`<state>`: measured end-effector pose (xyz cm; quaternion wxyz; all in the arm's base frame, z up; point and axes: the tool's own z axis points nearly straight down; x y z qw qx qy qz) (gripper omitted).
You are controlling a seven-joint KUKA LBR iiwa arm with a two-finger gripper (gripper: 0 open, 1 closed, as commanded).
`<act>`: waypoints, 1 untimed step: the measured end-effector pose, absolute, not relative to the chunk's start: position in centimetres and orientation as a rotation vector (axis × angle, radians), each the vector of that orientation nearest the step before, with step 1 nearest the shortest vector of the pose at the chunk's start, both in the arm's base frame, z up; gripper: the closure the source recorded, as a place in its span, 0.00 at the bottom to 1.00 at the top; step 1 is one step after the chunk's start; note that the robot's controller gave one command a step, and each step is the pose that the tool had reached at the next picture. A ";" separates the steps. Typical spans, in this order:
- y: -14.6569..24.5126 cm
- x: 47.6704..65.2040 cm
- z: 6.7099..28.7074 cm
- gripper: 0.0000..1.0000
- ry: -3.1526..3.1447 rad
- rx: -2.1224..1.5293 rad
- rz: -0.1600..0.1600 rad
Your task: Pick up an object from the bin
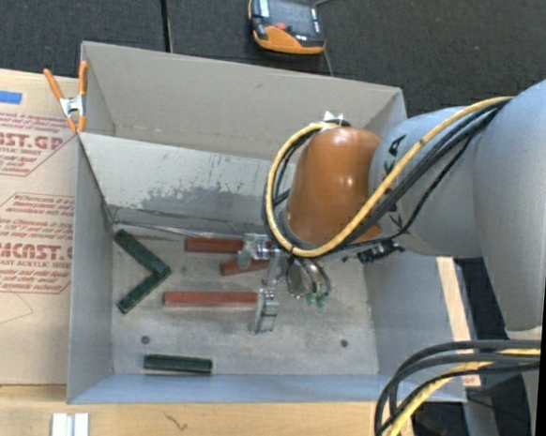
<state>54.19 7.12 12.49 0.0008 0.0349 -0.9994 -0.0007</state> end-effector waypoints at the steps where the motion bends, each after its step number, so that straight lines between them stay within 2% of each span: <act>1: 10.8 55.4 12.3 0.00 -3.140 0.164 -0.001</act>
Offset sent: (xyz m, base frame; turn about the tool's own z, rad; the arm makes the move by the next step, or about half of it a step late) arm -0.0005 0.0424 -0.0549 0.0733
